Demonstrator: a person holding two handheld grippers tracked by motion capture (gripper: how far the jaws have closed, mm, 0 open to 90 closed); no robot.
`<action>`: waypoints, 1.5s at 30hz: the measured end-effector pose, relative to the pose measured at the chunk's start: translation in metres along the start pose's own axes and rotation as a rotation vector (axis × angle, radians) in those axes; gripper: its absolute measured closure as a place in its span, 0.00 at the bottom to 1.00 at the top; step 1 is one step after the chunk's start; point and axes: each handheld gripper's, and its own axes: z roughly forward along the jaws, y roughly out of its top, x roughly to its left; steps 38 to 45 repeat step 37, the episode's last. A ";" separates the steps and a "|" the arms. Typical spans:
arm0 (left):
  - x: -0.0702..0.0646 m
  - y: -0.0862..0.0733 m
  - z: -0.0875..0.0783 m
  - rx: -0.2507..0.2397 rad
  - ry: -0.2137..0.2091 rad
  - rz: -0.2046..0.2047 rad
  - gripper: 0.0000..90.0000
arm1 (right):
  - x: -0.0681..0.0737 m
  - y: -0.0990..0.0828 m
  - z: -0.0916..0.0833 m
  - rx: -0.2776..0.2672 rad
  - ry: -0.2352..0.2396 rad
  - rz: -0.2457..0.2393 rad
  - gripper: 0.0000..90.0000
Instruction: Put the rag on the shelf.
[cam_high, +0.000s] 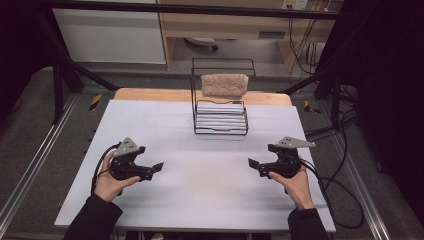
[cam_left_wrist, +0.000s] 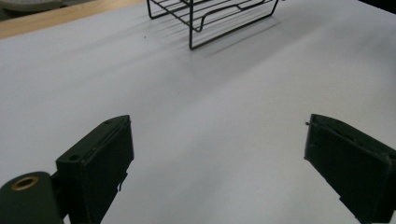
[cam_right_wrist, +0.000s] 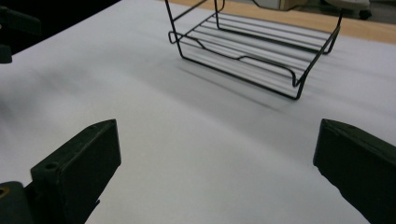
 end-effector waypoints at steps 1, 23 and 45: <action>0.001 -0.004 -0.001 0.003 0.003 -0.001 0.09 | -0.001 -0.004 0.000 0.005 0.001 0.002 0.01; 0.015 -0.053 -0.012 0.034 0.038 -0.005 0.08 | -0.019 -0.071 -0.015 0.053 0.042 0.027 0.01; 0.016 -0.059 -0.012 0.042 0.036 -0.011 0.07 | -0.017 -0.076 -0.011 0.080 0.051 0.022 0.01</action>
